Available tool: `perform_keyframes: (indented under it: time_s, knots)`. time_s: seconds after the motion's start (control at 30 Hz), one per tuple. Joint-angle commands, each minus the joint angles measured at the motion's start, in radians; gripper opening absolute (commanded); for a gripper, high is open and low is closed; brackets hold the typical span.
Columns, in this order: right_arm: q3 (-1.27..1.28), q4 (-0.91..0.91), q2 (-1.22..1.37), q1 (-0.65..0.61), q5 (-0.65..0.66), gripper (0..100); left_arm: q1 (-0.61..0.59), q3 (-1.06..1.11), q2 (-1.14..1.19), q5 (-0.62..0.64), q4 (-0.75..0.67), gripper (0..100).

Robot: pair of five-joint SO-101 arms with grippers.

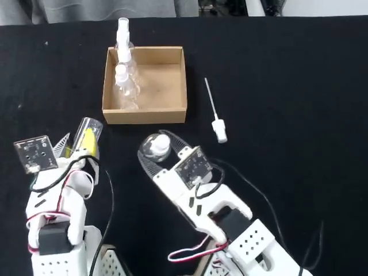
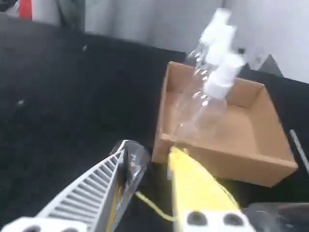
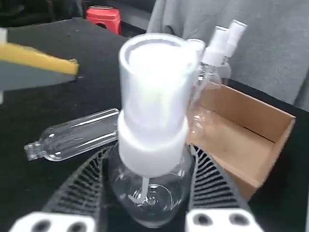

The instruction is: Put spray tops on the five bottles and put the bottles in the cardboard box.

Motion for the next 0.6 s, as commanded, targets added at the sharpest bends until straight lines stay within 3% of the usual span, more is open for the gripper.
perform_keyframes:
  time_s: [0.0,0.13,0.33,0.57]
  knots:
    - [-0.085,0.006,-0.021,0.075,-0.003,9.3,-0.041,0.024,-0.011,-0.003,-0.068,11]
    - [-0.130,0.032,-0.021,0.118,-0.008,9.3,-0.045,0.079,-0.011,-0.011,-0.109,11]
    - [-0.298,0.241,-0.012,0.138,-0.009,9.3,-0.056,0.120,-0.011,-0.017,-0.143,5]
    - [-0.410,0.307,-0.010,0.138,-0.006,9.3,-0.113,0.245,-0.011,-0.095,-0.298,3]
